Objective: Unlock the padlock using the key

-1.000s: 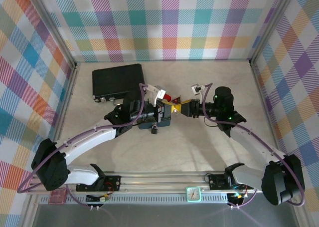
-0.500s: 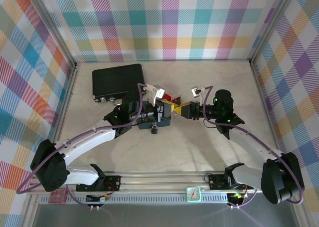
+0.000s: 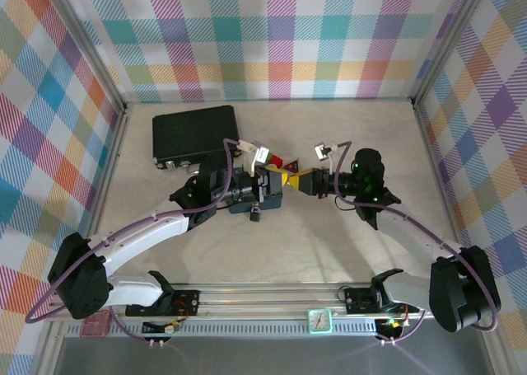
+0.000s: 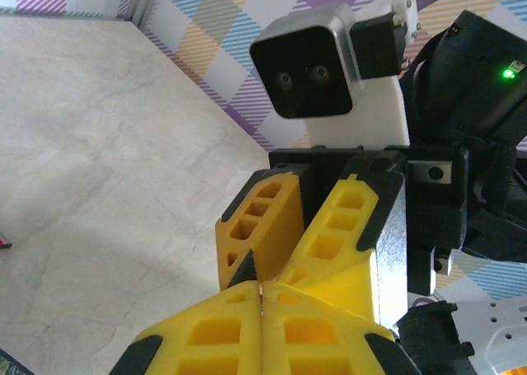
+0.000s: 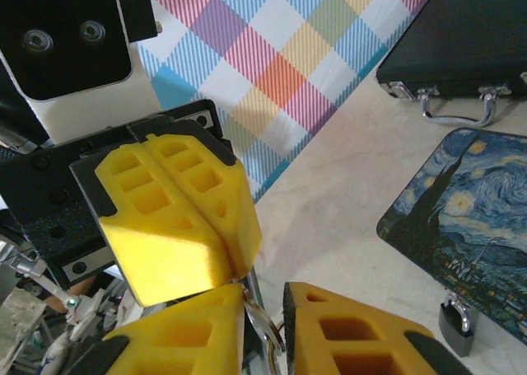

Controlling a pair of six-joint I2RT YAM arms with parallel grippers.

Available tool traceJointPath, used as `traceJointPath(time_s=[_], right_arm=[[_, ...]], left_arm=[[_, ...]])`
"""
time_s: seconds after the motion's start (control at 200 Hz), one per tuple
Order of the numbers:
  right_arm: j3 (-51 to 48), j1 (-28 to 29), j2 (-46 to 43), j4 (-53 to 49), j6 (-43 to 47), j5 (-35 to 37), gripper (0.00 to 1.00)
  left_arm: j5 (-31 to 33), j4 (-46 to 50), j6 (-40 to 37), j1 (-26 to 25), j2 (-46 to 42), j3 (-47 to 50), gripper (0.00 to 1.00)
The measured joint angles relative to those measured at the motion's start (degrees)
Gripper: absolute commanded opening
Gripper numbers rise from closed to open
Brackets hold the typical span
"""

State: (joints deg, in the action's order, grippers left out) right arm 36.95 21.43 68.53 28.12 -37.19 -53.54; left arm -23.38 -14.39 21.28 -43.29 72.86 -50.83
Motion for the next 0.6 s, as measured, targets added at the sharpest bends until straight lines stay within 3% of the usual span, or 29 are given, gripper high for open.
traceJointPath(time_s=[0.235, 0.4, 0.515, 0.6], right_arm=[[-0.07, 0.02, 1.66, 1.92, -1.31, -1.01, 0.30], [-1.27, 0.52, 2.10, 3.32, -2.60, -1.01, 0.29], [-1.31, 1.05, 2.80, 4.28, -3.13, -1.14, 0.18], [-1.27, 1.27, 2.95, 5.16, -3.10, -1.49, 0.03]], left_arm=[[0.07, -0.37, 0.39, 0.31, 0.04, 0.24, 0.00], [0.07, -1.70, 0.66, 0.31, 0.04, 0.98, 0.00], [0.46, -1.86, 0.85, 0.33, 0.04, 1.09, 0.00], [0.72, -1.90, 1.03, 0.33, 0.04, 1.09, 0.00]])
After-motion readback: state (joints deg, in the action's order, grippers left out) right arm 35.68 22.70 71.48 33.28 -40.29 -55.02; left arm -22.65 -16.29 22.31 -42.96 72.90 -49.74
